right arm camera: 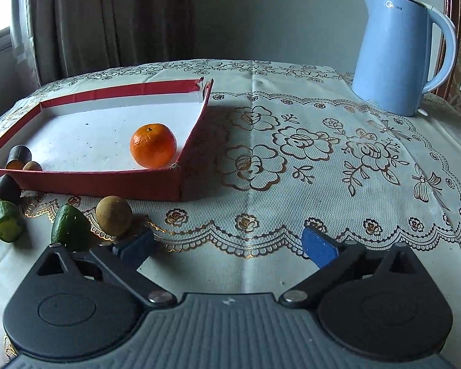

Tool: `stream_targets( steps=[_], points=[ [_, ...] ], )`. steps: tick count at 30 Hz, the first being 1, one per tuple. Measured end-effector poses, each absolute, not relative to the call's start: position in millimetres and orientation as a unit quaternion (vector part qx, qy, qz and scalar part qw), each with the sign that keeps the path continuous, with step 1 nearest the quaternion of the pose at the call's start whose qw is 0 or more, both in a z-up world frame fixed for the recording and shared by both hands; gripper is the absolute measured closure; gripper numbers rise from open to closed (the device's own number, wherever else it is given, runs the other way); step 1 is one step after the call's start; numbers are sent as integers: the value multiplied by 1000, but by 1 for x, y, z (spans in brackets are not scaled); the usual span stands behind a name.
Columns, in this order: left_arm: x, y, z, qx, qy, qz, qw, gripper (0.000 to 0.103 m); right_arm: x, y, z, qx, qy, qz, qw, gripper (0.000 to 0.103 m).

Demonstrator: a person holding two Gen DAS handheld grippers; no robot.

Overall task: Organize fruits
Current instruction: 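Close the left gripper on the green tomato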

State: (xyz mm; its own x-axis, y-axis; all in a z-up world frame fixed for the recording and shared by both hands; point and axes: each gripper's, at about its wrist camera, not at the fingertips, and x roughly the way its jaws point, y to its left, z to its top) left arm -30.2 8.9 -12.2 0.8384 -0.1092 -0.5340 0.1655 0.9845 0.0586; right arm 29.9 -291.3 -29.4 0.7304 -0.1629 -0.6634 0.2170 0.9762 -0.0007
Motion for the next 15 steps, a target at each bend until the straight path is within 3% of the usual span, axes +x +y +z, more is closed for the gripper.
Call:
stream_targets(
  steps=[15],
  points=[
    [20, 64, 11, 29, 259, 3, 965, 0, 30, -292, -29, 40, 352, -101, 930, 0]
  ],
)
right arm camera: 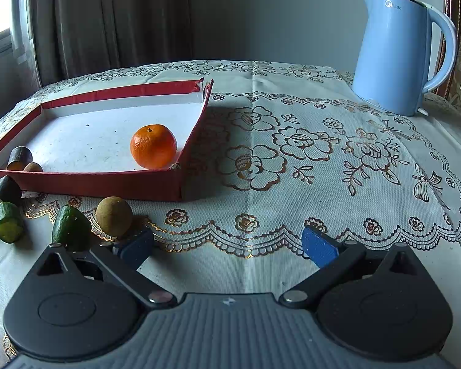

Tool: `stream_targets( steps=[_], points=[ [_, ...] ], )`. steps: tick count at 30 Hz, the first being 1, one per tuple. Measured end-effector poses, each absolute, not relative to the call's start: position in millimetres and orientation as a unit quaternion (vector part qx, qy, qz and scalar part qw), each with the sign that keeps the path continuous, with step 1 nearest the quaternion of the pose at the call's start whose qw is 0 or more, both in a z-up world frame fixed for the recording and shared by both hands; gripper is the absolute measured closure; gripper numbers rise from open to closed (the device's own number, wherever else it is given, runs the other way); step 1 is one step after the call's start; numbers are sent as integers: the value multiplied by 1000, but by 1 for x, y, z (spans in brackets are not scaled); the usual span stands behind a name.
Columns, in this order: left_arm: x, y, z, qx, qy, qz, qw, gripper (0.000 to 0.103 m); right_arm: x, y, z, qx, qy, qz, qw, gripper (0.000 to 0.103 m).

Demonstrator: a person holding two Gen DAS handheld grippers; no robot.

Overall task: Organize fruits
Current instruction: 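Close the left gripper on the green tomato, then carry the green tomato into the tray and open the left gripper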

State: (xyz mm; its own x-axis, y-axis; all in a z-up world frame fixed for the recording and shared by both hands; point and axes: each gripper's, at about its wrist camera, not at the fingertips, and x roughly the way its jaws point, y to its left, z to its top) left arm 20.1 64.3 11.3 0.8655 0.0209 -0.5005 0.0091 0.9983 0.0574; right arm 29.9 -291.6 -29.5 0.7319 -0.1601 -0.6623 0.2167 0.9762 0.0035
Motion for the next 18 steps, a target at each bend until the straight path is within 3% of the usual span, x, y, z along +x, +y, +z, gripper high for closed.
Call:
stream_targets(
  steps=[5, 7, 10, 15, 18],
  points=[
    [36, 66, 1, 32, 272, 15, 962, 1, 30, -292, -29, 41, 351, -101, 930, 0],
    [39, 67, -4, 30, 282, 15, 959, 17, 30, -292, -29, 41, 351, -101, 930, 0],
    [42, 71, -12, 18, 303, 6, 953, 32, 30, -292, -29, 41, 351, -101, 930, 0],
    [42, 70, -14, 12, 305, -14, 952, 46, 30, -292, -29, 40, 351, -101, 930, 0],
    [40, 67, -14, 14, 303, -32, 952, 67, 30, -292, -29, 41, 351, -101, 930, 0]
  ],
)
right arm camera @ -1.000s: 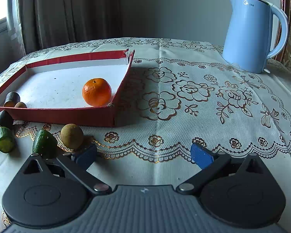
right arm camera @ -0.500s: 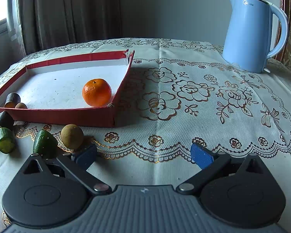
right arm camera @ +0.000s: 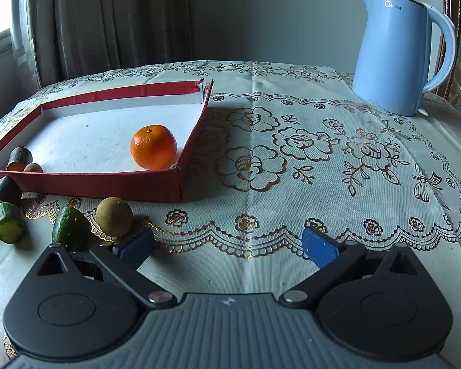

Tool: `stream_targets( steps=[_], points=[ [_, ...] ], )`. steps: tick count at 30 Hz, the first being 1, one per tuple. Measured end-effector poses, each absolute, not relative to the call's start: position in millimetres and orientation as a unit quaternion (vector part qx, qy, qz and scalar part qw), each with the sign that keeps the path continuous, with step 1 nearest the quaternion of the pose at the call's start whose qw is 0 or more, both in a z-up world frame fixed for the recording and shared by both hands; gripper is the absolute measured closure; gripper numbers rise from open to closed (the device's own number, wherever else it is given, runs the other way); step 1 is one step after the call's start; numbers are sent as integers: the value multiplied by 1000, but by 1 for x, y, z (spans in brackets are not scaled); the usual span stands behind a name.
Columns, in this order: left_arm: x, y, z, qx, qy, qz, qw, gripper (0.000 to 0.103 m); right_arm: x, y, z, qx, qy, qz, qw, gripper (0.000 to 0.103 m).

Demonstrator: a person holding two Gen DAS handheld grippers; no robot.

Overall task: Organize fruits
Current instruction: 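Carry the green tomato into the tray and open the left gripper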

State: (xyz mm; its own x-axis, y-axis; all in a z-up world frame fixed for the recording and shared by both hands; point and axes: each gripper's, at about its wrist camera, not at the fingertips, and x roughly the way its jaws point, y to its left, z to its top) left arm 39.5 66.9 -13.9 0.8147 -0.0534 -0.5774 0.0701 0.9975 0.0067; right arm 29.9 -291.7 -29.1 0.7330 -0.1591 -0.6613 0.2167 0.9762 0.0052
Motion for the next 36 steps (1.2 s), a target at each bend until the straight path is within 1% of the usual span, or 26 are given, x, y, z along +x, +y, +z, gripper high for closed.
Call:
stream_targets(
  steps=[1, 7, 9, 11, 12, 15, 24, 30, 36],
  points=[
    [39, 66, -14, 13, 302, -37, 952, 71, 30, -292, -29, 41, 351, -101, 930, 0],
    [36, 68, -14, 0, 297, -50, 953, 71, 30, -291, -29, 41, 351, -101, 930, 0],
    [34, 77, -13, -43, 287, -94, 952, 71, 30, -291, -29, 41, 351, -101, 930, 0],
    [28, 92, -12, -120, 258, -159, 945, 71, 30, -291, -29, 42, 351, -101, 930, 0],
    [28, 95, -11, -136, 255, -168, 943, 70, 30, -292, -29, 42, 351, -101, 930, 0],
    [24, 83, -2, -84, 244, -133, 957, 71, 30, -291, -29, 42, 351, -101, 930, 0],
    [42, 56, 18, -22, 237, -118, 964, 71, 30, -292, -29, 44, 349, -100, 931, 0],
    [83, 25, 38, 4, 225, -123, 967, 71, 30, -293, -29, 46, 348, -99, 931, 0],
    [128, -3, 27, 35, 245, -99, 964, 71, 29, -295, -29, 53, 345, -97, 932, 0]
  ],
)
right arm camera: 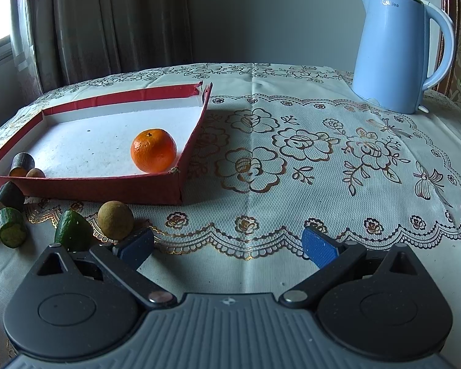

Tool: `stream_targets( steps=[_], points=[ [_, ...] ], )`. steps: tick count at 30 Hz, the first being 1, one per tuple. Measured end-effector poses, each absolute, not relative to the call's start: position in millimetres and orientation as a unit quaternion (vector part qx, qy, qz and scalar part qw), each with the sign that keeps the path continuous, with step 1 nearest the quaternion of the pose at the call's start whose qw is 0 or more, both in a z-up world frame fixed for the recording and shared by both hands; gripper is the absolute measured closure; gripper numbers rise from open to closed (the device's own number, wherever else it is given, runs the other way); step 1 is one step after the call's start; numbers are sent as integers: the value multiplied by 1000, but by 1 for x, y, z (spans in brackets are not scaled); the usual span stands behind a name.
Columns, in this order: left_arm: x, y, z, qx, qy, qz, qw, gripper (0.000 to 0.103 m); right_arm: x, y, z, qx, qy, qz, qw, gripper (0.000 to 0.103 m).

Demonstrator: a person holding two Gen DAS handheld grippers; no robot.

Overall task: Organize fruits
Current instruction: 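Carry the green tomato into the tray and open the left gripper, then close the right gripper on the brown round fruit beside the lime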

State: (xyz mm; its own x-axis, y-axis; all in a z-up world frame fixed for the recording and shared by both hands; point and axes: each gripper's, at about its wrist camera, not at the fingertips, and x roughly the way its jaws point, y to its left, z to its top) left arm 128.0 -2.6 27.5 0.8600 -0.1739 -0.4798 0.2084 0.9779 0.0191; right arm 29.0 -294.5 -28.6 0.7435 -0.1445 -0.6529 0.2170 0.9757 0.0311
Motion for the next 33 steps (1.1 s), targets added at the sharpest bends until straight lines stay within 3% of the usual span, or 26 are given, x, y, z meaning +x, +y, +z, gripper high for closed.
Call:
stream_targets(
  steps=[2, 3, 4, 6, 7, 18, 22, 28, 32, 33],
  points=[
    [134, -6, 22, 36, 252, -90, 963, 71, 29, -295, -29, 54, 344, -97, 932, 0],
    [136, -6, 19, 35, 257, -89, 962, 64, 29, -295, -29, 54, 343, -97, 933, 0],
    [135, -6, 18, 32, 257, -88, 962, 44, 29, -295, -29, 55, 343, -96, 933, 0],
    [125, -4, 19, 37, 242, -83, 966, 18, 29, -296, -29, 57, 342, -96, 933, 0],
    [119, -3, 21, 42, 234, -80, 968, 11, 29, -296, -29, 57, 342, -96, 933, 0],
    [16, 31, 20, 6, 224, -122, 967, 0, 27, -298, -27, 67, 335, -93, 935, 0],
    [-1, 38, 9, 3, 238, -126, 963, 0, 13, -300, -20, 81, 286, -56, 953, 0],
    [-6, 38, -6, 21, 249, -120, 961, 0, 3, -271, -14, -4, 255, -35, 966, 1],
    [-10, 37, -7, 23, 241, -121, 963, 0, 7, -253, -16, -56, 261, -32, 963, 18],
    [-10, 36, -8, 26, 243, -124, 962, 0, 10, -251, -17, -63, 268, -29, 961, 29]
  ],
)
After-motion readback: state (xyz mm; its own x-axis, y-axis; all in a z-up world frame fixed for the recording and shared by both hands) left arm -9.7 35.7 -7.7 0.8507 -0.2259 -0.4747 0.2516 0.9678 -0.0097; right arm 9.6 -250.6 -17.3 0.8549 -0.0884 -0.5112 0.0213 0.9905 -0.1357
